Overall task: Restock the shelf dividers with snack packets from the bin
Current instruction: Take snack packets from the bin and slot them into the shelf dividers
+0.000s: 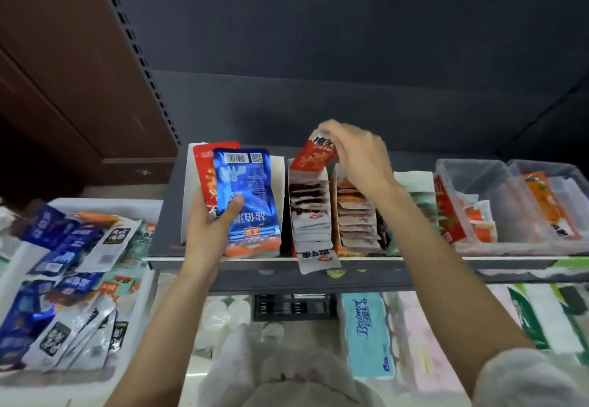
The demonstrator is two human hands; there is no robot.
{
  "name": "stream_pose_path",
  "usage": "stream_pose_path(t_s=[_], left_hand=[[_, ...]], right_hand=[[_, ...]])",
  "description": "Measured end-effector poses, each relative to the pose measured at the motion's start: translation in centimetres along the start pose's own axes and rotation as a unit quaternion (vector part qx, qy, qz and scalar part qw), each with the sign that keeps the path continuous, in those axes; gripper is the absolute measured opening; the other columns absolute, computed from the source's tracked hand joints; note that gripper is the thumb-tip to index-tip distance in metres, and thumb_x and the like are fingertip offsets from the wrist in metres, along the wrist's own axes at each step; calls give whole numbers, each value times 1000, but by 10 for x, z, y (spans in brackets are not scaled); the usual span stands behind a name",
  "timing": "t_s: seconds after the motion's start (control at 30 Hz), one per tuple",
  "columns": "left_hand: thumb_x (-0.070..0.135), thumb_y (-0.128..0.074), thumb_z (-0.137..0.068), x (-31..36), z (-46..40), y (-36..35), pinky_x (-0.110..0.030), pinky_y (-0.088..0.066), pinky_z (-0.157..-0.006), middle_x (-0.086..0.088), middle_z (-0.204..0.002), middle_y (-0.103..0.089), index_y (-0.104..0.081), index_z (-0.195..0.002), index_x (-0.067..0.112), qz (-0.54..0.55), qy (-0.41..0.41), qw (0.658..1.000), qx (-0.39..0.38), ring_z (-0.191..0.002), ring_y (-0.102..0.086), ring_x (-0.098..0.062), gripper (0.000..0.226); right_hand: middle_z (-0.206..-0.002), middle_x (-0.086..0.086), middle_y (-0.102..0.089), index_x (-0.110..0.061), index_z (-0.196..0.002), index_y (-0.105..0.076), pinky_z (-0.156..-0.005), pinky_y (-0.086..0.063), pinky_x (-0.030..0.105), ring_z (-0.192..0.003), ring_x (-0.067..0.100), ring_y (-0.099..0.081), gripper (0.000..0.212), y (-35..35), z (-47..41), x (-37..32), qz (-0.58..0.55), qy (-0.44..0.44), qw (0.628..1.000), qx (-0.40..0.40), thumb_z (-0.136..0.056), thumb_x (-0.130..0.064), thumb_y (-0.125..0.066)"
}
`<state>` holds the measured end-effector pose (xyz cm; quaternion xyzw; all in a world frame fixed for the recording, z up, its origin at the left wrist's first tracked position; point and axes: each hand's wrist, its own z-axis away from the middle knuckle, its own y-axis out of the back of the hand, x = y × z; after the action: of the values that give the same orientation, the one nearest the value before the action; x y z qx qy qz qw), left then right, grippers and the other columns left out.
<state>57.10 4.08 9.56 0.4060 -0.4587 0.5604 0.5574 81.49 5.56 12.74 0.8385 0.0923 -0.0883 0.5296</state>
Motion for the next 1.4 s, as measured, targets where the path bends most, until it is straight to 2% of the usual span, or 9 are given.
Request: stream_pose_path(t_s=[0.23,0.4,0.53,0.67,0.87,1.0,1.13,1.27,1.4], left_hand=[[21,-67,-86,2,-19,-6,-40,-57,-77,4,-107,-65,-49,-109,32,-16,0,1000,-12,-96,-67,-18,31],[20,-73,-81,-1,-25,-11,-36,-58,-74,1,-109,-66,-48,-121,18,-51,0,999,-4,-94,-68,-16,47],[22,-74,-79,-2,-27,-19,-34,-57,-74,0,-110,-66,-48,-122,17,-33,11,999,2,-93,-68,-16,50],[19,-72,-81,-2,-27,-31,-27,-55,-71,0,-108,-67,-48,-121,19,-22,4,999,-28,-93,-68,-15,47],[42,-47,-95,-5,-20,-37,-24,-54,-69,4,-106,-65,-48,-121,24,-4,32,999,-40,-91,-67,-12,32],[42,-44,-96,-8,-23,-17,-25,-52,-68,5,-108,-63,-46,-124,23,-5,32,999,-14,-97,-64,-12,33],[29,-49,-98,-7,-28,23,-21,-51,-67,5,-99,-65,-51,-115,24,32,13,997,73,-82,-64,-5,18],[24,-51,-98,-7,-28,64,-28,-53,-79,4,-98,-67,-56,-108,25,82,0,984,159,-84,-66,-9,12],[24,-54,-96,-10,-22,96,-27,-53,-75,1,-106,-67,-51,-128,16,73,-3,978,196,-87,-67,-11,32]], right_hand=[[-84,-1,-69,-27,-123,-55,-96,-41,37,-83,20,-65,36,-54,10,-7,145,108,962,-205,-93,-9,-48],[-147,-3,-41,-24,-142,-39,-118,2,43,-143,13,-21,42,-45,27,-12,36,39,967,-248,-102,-30,-28],[-153,-3,-28,-26,-148,-24,-117,-14,31,-142,10,-17,61,-14,53,-41,-117,-21,984,-133,-94,-16,-49],[-157,3,-18,-31,-151,-10,-117,-18,40,-146,19,-11,93,-25,88,-60,-8,95,986,-133,-79,-15,-67],[-128,1,-61,-19,-127,-59,-77,-54,24,-119,15,-57,51,-29,95,-57,26,117,993,9,-81,-2,-44],[-117,4,-67,-14,-117,-67,-78,-59,32,-108,18,-65,45,-22,92,-50,-36,168,985,3,-82,-2,-40],[-105,-11,-69,-22,-114,-64,-80,-53,17,-92,11,-68,29,-11,76,-61,-257,14,965,58,-93,-13,-47],[-98,-11,-68,-35,-103,-57,-72,-58,32,-88,14,-70,24,-21,50,-90,-505,-201,839,12,-99,-13,-48],[-95,-7,-68,-29,-102,-59,-71,-58,41,-80,13,-71,22,-53,35,-117,-460,-199,863,-53,-99,-12,-46]])
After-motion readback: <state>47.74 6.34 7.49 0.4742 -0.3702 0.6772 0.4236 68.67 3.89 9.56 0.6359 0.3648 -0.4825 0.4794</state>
